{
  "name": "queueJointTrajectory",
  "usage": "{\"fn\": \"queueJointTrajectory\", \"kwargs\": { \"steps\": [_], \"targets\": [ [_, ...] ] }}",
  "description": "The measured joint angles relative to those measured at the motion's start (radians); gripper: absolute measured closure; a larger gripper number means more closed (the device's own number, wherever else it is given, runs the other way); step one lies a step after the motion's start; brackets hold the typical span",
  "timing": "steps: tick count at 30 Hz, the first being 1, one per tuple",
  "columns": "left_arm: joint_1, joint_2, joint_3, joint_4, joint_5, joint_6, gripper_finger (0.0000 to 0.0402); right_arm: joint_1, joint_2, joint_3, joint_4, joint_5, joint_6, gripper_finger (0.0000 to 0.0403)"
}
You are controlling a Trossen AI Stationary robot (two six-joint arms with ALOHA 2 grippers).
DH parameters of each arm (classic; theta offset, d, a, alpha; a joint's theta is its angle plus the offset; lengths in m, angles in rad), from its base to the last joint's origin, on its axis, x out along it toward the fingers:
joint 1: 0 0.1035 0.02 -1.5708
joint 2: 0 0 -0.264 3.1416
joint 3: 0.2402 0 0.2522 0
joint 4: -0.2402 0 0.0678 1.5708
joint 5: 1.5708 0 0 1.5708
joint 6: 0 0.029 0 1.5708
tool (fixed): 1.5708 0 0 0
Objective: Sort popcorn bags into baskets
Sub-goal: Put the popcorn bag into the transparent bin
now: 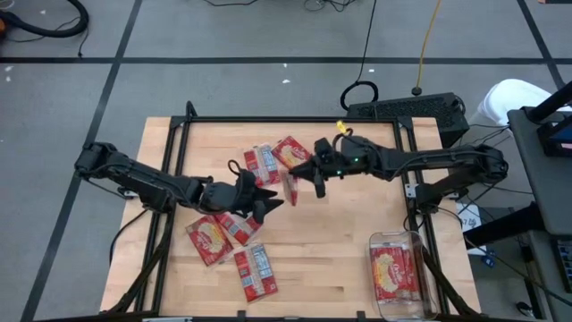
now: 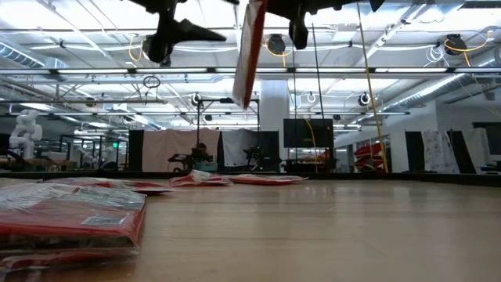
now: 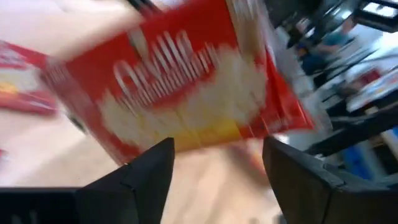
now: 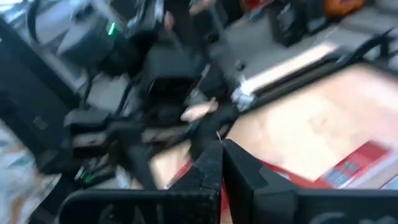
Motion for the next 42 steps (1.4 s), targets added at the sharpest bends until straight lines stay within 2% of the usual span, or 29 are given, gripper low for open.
{"fn": "queueJointTrajectory", "kwargs": {
  "steps": [4,8,12,16,18,23,29,33,36,42],
  "targets": [
    [0.011,-0.001,0.0,0.037,0.025,-0.253,0.0186,-0.019,-0.048,0.0,0.042,0.046,-0.027,0.0403],
    [0.047,-0.006,-0.001,0.06,0.069,-0.381,0.0212,-0.031,-0.105,0.0,0.079,0.116,-0.057,0.0403],
    [0.123,-0.005,0.0,0.314,0.116,-0.381,0.0227,-0.042,-0.158,0.0,0.116,0.178,-0.11,0.0403],
    [0.229,0.052,0.0,0.538,0.181,-0.492,0.023,-0.057,-0.197,0.0,0.178,0.207,-0.154,0.0403],
    [0.27,0.097,0.0,0.689,0.22,-0.543,0.0224,-0.067,-0.213,0.0,0.217,0.23,-0.172,0.0403],
    [0.294,0.205,0.0,0.973,0.222,-0.655,0.0181,-0.092,-0.249,0.0,0.274,0.258,-0.218,0.0403],
    [0.283,0.293,0.014,1.01,0.218,-0.828,0.0119,-0.125,-0.266,0.0,0.288,0.258,-0.239,0.0403],
    [0.282,0.357,0.075,1.021,0.218,-0.895,0.01,-0.135,-0.265,0.0,0.292,0.258,-0.243,0.0403],
    [0.29,0.4,0.143,1.027,0.196,-0.935,0.0106,-0.136,-0.259,0.0,0.291,0.258,-0.245,0.0403],
    [0.322,0.464,0.259,1.026,0.188,-1.001,0.0148,-0.136,-0.259,0.0,0.294,0.257,-0.256,0.0403]
  ]
}}
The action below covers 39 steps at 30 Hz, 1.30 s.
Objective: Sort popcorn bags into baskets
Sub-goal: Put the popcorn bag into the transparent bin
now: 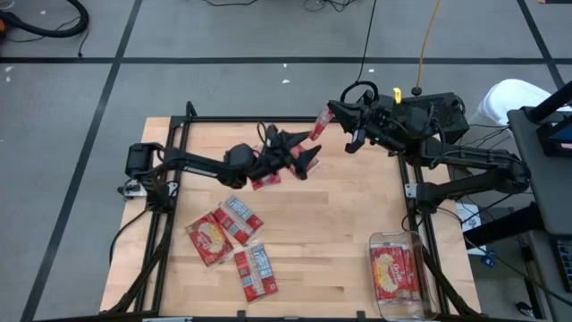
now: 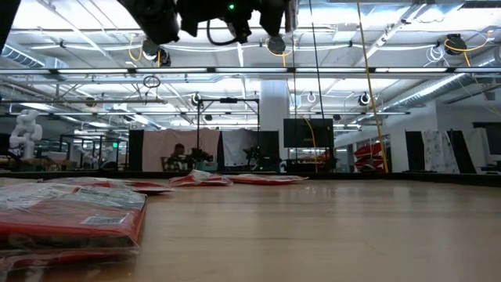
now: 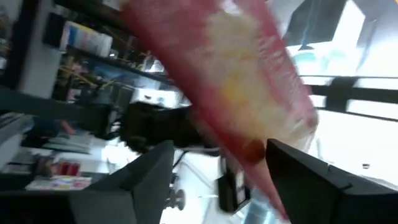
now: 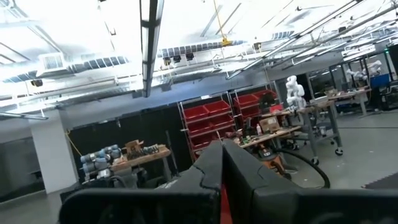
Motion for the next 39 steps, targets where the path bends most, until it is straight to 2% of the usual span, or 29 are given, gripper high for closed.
{"fn": "queueJointTrajectory", "kwargs": {
  "steps": [9,18,20,23,27,35,39],
  "targets": [
    [0.04,0.01,0.039,-0.008,-0.048,-0.01,0.0205,0.0,0.0,0.0,0.003,0.0,-0.008,0.0403],
    [0.051,0.01,0.038,-0.006,-0.046,0.179,0.0362,0.016,-0.003,0.0,-0.043,-0.002,0.036,0.0403],
    [0.058,0.01,0.037,-0.009,-0.033,0.236,0.0383,0.022,-0.015,0.001,-0.08,-0.004,0.073,0.0403],
    [0.077,0.01,0.037,-0.011,-0.006,0.298,0.0381,0.022,-0.058,0.001,-0.173,-0.004,0.168,0.0396],
    [0.108,0.01,0.037,0.014,0.073,0.355,0.0372,0.023,-0.136,0.001,-0.337,-0.01,0.314,0.0366],
    [0.13,0.006,0.038,0.044,0.404,0.594,0.0384,0.031,-0.263,0.0,-0.811,-0.118,0.73,0.0284],
    [0.092,-0.031,0.038,-0.074,0.479,0.764,0.0381,0.069,-0.289,0.0,-1.002,-0.142,0.957,0.0255]
  ]
}}
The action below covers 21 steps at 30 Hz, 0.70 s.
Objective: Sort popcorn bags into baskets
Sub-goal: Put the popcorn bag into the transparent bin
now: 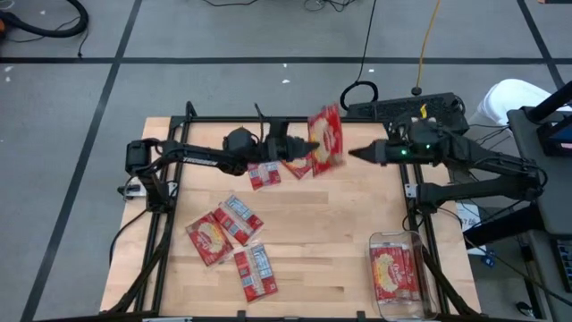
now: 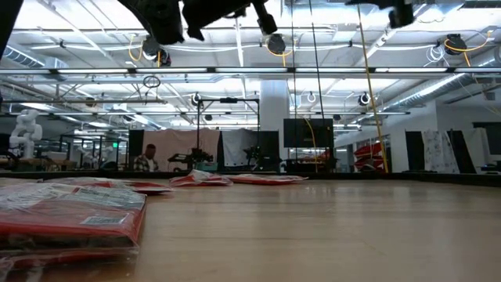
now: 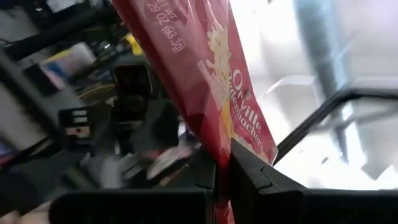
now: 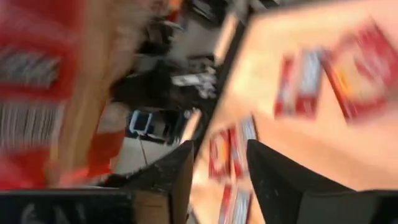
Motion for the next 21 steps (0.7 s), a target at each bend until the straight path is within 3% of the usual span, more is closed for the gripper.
{"fn": "queueJointTrajectory", "kwargs": {
  "steps": [3,9,15,21],
  "targets": [
    [-0.034,-0.064,0.0,-0.225,0.005,0.137,0.0379,0.039,-0.014,0.0,-0.043,-0.015,0.129,0.0239],
    [-0.098,-0.189,0.0,-0.67,-0.074,0.338,0.0376,0.13,-0.004,0.0,0.048,0.042,0.171,0.0223],
    [-0.146,-0.258,0.0,-0.987,-0.217,0.333,0.0375,0.248,0.051,0.0,0.111,0.181,0.162,0.0223],
    [-0.175,-0.28,0.0,-1.129,-0.292,0.269,0.0374,0.339,0.143,0.0,0.096,0.217,0.222,0.0222]
  ]
}}
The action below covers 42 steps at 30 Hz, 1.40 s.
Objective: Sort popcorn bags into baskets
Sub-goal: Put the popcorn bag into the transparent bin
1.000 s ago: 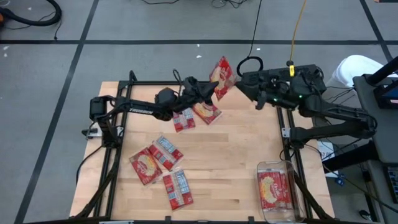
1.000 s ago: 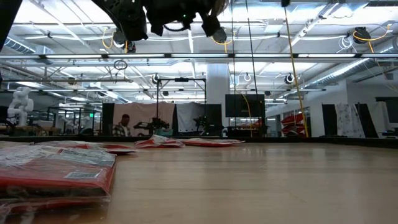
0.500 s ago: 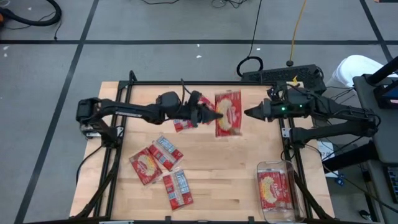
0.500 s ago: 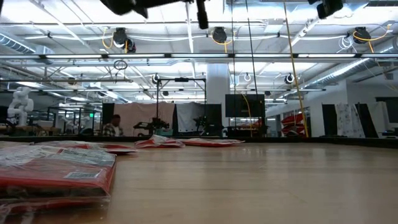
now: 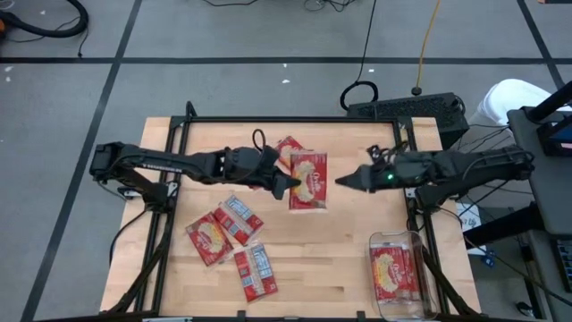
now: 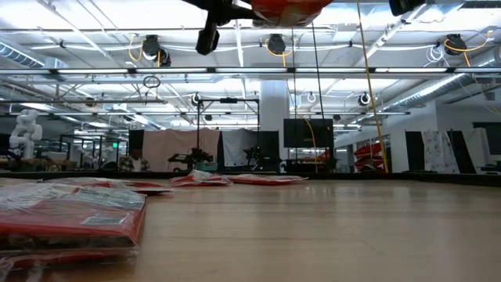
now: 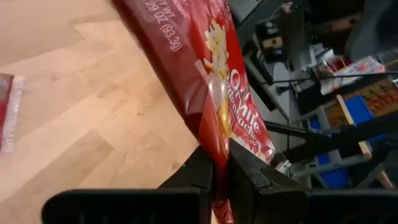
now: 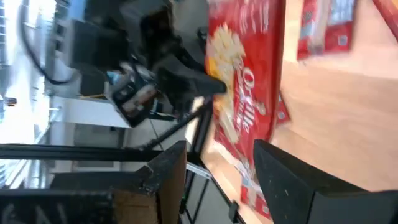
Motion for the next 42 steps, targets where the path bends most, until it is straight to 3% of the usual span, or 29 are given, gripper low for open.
{"fn": "queueJointTrajectory", "kwargs": {
  "steps": [7,17,33,37,42],
  "targets": [
    [-0.026,0.0,0.0,0.019,-0.002,-0.03,0.0374,0.024,0.115,0.0,-0.007,-0.001,-0.009,0.0216],
    [-0.053,0.001,0.0,0.065,-0.015,-0.028,0.0374,0.005,0.184,0.0,0.128,0.03,-0.132,0.0206],
    [-0.075,0.002,0.0,0.126,-0.03,-0.008,0.0368,-0.007,0.159,0.001,0.163,0.047,-0.244,0.0391],
    [-0.088,0.002,0.0,0.123,-0.031,-0.029,0.0322,-0.007,0.142,0.001,0.143,0.009,-0.246,0.0389],
    [-0.092,-0.017,0.0,0.104,-0.027,-0.056,0.0211,-0.004,0.097,0.001,0.061,-0.053,-0.203,0.0378]
  ]
}}
